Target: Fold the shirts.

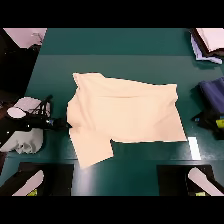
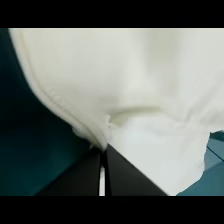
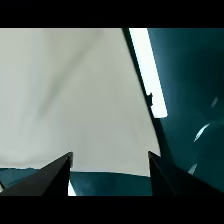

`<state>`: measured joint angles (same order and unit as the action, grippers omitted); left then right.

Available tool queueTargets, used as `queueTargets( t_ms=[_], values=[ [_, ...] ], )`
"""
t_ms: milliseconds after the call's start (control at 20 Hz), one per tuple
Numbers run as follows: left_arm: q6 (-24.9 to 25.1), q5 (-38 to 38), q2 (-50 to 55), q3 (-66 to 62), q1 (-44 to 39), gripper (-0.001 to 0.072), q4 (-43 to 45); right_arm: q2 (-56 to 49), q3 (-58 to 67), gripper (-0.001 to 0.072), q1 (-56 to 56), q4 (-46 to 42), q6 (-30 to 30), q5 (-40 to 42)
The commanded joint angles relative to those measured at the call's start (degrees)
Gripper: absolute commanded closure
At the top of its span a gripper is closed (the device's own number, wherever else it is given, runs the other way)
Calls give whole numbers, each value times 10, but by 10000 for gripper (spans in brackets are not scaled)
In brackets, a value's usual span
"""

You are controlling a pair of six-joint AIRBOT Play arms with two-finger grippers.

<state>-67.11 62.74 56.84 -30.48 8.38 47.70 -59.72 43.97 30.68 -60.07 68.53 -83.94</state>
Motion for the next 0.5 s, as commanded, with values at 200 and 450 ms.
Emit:
queueTargets(
  t_ms=[200, 450],
  values=[
    [1, 7, -1, -69, -5, 685, 1, -51, -130, 162, 104, 1, -52, 45],
    [1, 8, -1, -69, -5, 685, 1, -82, -132, 227, 24, 0, -51, 56]
  ],
)
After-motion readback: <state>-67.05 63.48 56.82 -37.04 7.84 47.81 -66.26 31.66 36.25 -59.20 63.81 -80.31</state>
